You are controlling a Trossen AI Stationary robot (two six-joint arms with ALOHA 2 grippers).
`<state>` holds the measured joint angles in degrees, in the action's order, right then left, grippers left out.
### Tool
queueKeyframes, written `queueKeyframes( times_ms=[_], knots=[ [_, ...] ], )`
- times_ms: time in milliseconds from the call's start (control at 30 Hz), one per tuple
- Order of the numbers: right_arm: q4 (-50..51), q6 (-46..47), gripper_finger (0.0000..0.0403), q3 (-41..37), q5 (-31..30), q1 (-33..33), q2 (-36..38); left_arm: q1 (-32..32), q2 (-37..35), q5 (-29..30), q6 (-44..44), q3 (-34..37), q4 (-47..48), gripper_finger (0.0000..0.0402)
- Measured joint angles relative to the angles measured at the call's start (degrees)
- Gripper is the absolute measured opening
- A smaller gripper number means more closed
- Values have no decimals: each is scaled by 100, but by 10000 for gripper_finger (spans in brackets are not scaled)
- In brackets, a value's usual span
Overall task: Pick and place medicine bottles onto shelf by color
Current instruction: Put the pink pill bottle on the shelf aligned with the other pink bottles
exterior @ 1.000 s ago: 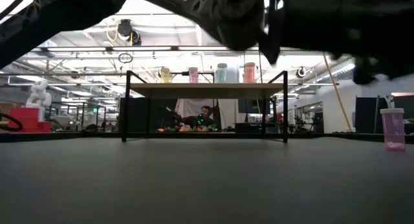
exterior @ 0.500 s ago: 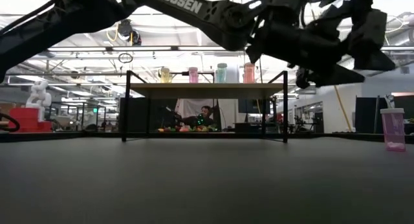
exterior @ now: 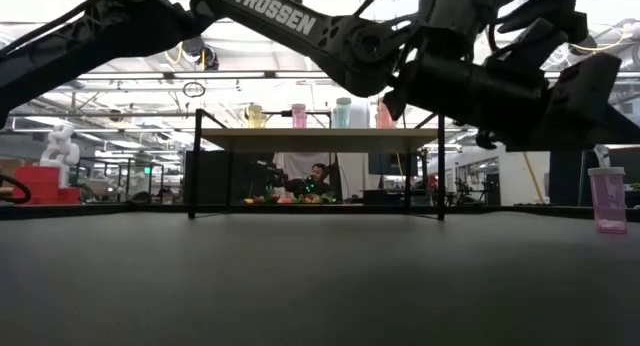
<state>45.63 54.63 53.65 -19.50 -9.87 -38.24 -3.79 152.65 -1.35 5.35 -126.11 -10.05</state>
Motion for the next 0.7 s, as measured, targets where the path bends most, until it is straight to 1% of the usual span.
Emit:
queueKeyframes(
  times_ms=[200,400,700],
  knots=[
    [-11,0,153,0,1,0,0,87,-2,12,23,-2,101,273],
    [-97,0,153,0,4,0,0,102,197,-63,-48,-6,-44,273],
    [-125,15,153,2,28,0,-2,82,206,-126,-1,-6,-98,273]
  ],
)
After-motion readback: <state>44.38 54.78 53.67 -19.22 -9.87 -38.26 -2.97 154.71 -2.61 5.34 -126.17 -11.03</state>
